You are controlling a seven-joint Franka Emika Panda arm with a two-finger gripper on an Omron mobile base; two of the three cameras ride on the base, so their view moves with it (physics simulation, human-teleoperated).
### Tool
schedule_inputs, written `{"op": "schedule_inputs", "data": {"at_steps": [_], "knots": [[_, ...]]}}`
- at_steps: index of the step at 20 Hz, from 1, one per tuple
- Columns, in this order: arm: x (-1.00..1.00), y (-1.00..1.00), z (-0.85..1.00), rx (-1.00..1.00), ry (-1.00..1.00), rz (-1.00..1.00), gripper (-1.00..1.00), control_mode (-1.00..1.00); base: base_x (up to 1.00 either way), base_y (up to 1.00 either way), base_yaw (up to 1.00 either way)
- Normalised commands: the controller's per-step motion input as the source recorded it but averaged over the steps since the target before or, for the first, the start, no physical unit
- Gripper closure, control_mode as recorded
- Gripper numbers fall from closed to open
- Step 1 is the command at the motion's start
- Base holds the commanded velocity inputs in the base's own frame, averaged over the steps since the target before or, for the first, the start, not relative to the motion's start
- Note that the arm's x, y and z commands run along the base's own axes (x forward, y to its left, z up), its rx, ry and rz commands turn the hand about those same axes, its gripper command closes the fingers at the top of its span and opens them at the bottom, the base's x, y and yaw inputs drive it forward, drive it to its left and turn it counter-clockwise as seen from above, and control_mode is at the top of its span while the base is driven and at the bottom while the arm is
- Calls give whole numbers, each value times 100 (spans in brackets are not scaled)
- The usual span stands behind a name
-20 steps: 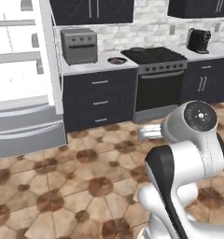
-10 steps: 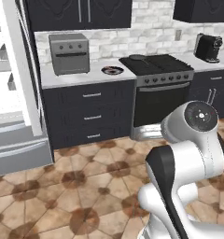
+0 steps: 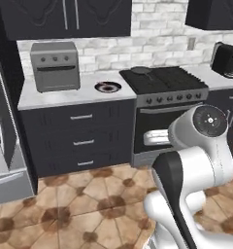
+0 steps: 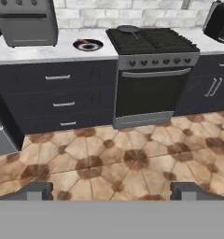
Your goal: Place the cold items (eggplant and bell pepper) from the fridge in one tupperware on the dining counter. Place the warm items (hot dog and kebab skewer) in the stove area in another tupperware.
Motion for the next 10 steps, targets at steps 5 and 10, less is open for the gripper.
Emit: {"op": "schedule_inputs", "data": {"at_steps": [5,10], "knots": [[0,0,0,0,0,0,-100,100,100,-60,12],[0,0,0,0,0,0,-100,100,100,-50,13]]}}
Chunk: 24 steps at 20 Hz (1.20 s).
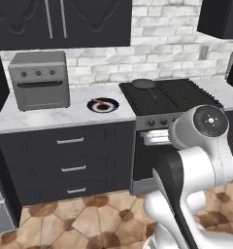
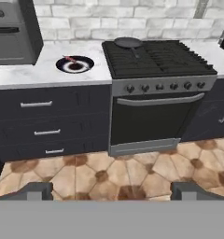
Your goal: Place the cold items (eggplant and bell pepper) from the fridge in one tupperware on the dining counter. Place the warm items (hot dog and kebab skewer) in the stove area in another tupperware.
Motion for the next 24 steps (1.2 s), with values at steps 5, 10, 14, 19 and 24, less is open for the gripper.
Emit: {"op": "schedule_inputs", "data": {"at_steps": [5,10,14,19,24], "knots": [[0,0,0,0,0,0,-100,100,100,-28,9],[0,0,0,0,0,0,-100,100,100,-1,0],[0,0,0,0,0,0,-100,100,88,0,0],[0,0,0,0,0,0,-100,100,67,0,0],[0,0,0,0,0,0,-100,100,56,4,7]]}}
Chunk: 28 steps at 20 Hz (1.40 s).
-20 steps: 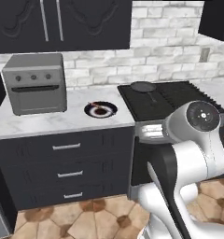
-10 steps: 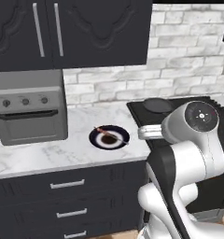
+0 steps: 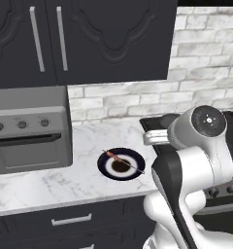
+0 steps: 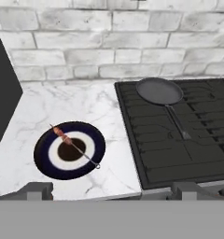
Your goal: Place the cold items (eggplant and bell pepper) from the fridge in one tupperware on the dining counter. Place the warm items (hot dog and kebab skewer) in the stove area in another tupperware.
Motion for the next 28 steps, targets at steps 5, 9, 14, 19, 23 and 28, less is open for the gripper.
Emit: {"op": "schedule_inputs", "data": {"at_steps": [5,9,14,19,23,28], "knots": [[14,13,-29,-3,2,10,-100,-100,31,10,10],[13,40,-95,-15,10,33,-100,-100,0,0,0],[39,25,-80,-10,25,23,-100,-100,0,0,0],[51,0,-47,0,22,0,-100,-100,0,0,0],[30,0,-28,0,9,0,-100,-100,0,0,0],[56,0,-37,-1,4,0,-100,-100,0,0,0]]}}
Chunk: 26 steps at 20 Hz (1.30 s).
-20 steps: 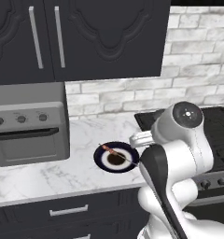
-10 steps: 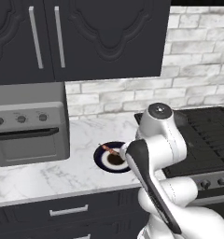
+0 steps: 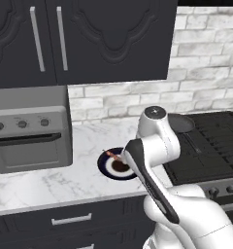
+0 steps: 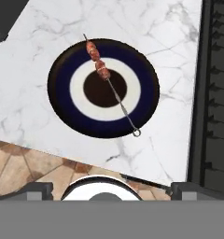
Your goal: Place the cold items (eggplant and bell pepper) from the fridge in one tupperware on the dining counter. Place the warm items (hot dog and kebab skewer) in the stove area in another tupperware.
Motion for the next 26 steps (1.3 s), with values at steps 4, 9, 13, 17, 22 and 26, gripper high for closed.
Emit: {"op": "schedule_inputs", "data": {"at_steps": [4,9,13,17,22,26], "knots": [[58,0,-46,-2,0,0,-100,-100,0,0,0],[52,0,-42,-1,1,0,-100,-100,0,0,0],[53,2,-43,-3,5,0,-100,-100,0,0,0],[46,6,-46,-5,5,1,-100,-100,0,0,0],[47,13,-43,-5,4,2,-100,-100,0,0,0],[43,10,-36,-3,3,4,-100,-100,0,0,0]]}}
